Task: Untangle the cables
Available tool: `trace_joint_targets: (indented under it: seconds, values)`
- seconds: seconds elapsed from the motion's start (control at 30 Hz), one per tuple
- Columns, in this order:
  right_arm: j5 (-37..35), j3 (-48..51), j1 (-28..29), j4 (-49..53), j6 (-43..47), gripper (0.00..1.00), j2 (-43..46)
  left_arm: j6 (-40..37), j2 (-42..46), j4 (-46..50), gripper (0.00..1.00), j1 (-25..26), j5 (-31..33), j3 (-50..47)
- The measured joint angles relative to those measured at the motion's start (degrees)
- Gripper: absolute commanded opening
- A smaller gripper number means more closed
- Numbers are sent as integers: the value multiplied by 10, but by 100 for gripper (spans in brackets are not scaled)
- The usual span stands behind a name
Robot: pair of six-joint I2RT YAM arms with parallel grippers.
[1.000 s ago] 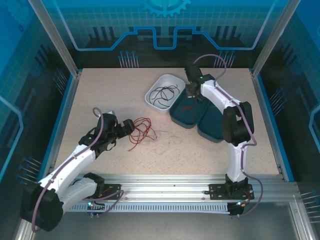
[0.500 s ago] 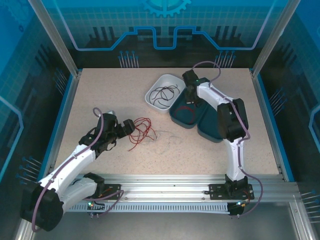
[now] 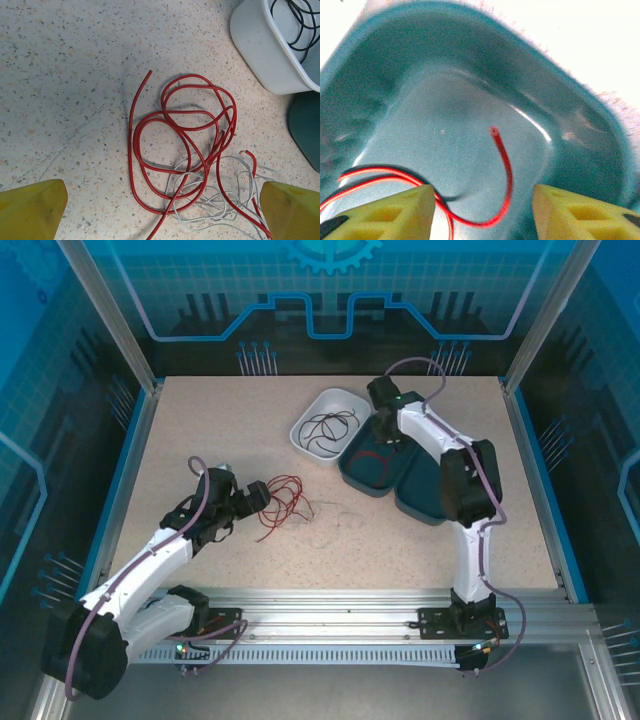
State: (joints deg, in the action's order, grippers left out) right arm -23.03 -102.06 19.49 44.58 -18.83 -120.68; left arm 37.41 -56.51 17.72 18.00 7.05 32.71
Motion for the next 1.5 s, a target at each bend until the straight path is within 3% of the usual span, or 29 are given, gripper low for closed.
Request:
trace_joint_targets:
  seconds: [0.33, 0.43, 0.67, 0.83, 1.17, 1.23, 1.37, 1.5]
  values:
    - [-30, 65, 9, -9, 11, 73, 157, 0, -5, 0, 99, 0, 0, 0]
    - [-25, 94, 12, -20, 12, 59, 187, 0, -9, 0, 99, 0, -1, 0]
    - [-14, 103, 12, -34, -3, 49, 185, 0, -14, -4, 99, 0, -9, 0]
    - [-17, 72, 10, -35, -21, 41, 118, 0, -15, -4, 99, -1, -11, 0]
    - [-28, -3, 0, -20, -31, 33, -12, 0, -22, -4, 99, -1, -13, 0]
    - [-37, -14, -1, -17, -30, 29, -29, 0, -25, -4, 99, -1, -13, 0]
    - [-45, -34, -1, -13, -21, 10, -56, 0, -32, -5, 99, -1, -13, 0]
    - [-47, -56, -1, -11, -9, 1, -85, 0, -39, -5, 99, -1, -13, 0]
